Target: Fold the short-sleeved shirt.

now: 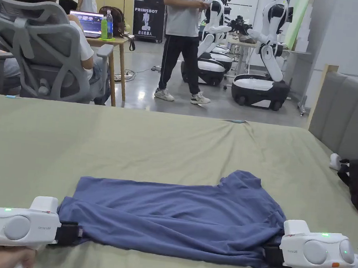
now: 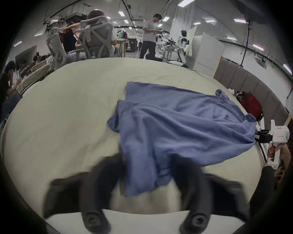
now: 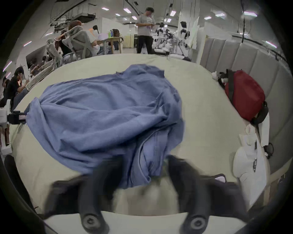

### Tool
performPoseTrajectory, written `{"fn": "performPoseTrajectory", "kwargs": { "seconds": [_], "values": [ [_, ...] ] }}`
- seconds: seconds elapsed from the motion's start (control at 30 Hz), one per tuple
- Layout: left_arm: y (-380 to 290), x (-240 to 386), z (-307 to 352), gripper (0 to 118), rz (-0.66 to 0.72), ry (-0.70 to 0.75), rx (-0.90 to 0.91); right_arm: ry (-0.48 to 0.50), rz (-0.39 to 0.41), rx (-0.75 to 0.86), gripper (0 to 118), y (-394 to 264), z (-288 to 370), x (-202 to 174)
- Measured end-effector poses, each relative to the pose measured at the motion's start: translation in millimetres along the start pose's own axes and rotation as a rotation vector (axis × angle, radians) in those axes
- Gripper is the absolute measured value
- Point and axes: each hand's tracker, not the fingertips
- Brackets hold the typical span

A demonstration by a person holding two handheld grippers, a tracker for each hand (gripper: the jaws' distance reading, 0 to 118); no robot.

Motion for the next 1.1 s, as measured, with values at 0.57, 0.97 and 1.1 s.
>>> {"fn": "performPoseTrajectory", "kwargs": {
  "seconds": [0.57,0.97,1.1],
  "values": [
    [50,3,34,0,0.035,0.031,0.212,-0.024,-0.134,0.205,0,55,60,7],
    [145,1,-80,64,0.005,0.123,0.120,-0.082,-0.075,0.160,0,88,-3,5],
    [161,0,-133,105,-0.007,0.236,0.084,-0.064,-0.032,0.139,0,98,-27,0]
  ]
}}
